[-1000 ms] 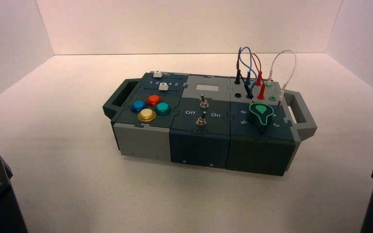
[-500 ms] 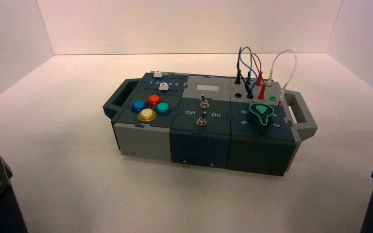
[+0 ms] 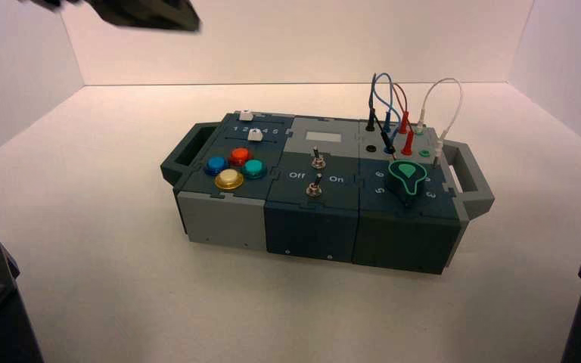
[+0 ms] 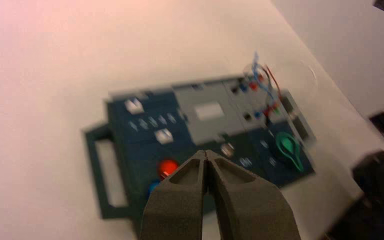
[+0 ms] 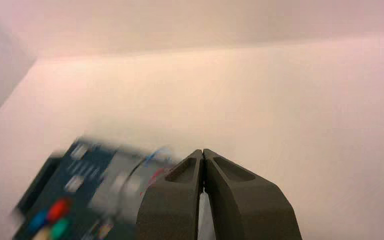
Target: Pull the blue wire.
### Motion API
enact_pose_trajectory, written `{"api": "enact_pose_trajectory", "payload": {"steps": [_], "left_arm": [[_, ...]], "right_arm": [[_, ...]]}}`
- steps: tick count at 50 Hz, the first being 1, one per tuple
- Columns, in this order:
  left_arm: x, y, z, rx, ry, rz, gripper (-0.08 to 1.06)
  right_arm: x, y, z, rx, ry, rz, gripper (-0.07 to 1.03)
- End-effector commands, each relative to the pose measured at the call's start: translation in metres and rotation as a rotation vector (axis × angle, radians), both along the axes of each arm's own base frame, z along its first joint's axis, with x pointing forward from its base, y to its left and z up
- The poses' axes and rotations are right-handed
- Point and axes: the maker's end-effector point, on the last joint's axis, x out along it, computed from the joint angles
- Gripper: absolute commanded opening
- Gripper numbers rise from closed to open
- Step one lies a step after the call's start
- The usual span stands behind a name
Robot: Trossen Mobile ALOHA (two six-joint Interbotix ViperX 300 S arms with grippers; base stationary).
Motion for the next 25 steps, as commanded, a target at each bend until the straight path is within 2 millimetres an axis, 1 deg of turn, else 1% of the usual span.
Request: {"api": "enact_pose_trajectory", "payload": {"steps": [1, 3, 4, 8, 12, 25], "left_arm": [[0.001, -0.017, 0.005, -0.001, 0.009, -0.036, -0.03], [0.0, -0.02, 0.004, 0.004, 0.014, -0.043, -0.03], [0.001, -0.023, 0.002, 0.012, 0.021, -0.049, -0.03], [-0.001, -0.03, 0.002, 0.018, 0.026, -0.068, -0.03], [-0.002, -0.037, 0.003, 0.021, 0.028, -0.086, -0.03], [-0.015, -0.056, 0.003, 0.037, 0.055, -0.154, -0.03]], "right_arm": [[-0.005, 0.019, 0.0, 0.039, 0.056, 0.057, -0.02], [-0.008, 0.024, -0.003, 0.048, 0.082, 0.073, -0.02], [-0.012, 0.028, -0.008, 0.055, 0.12, 0.088, -0.02], [-0.021, 0.034, -0.018, 0.053, 0.19, 0.115, -0.02], [-0.031, 0.034, -0.028, 0.043, 0.264, 0.132, -0.02], [-0.05, 0.039, -0.042, 0.072, 0.395, 0.154, -0.02]]}}
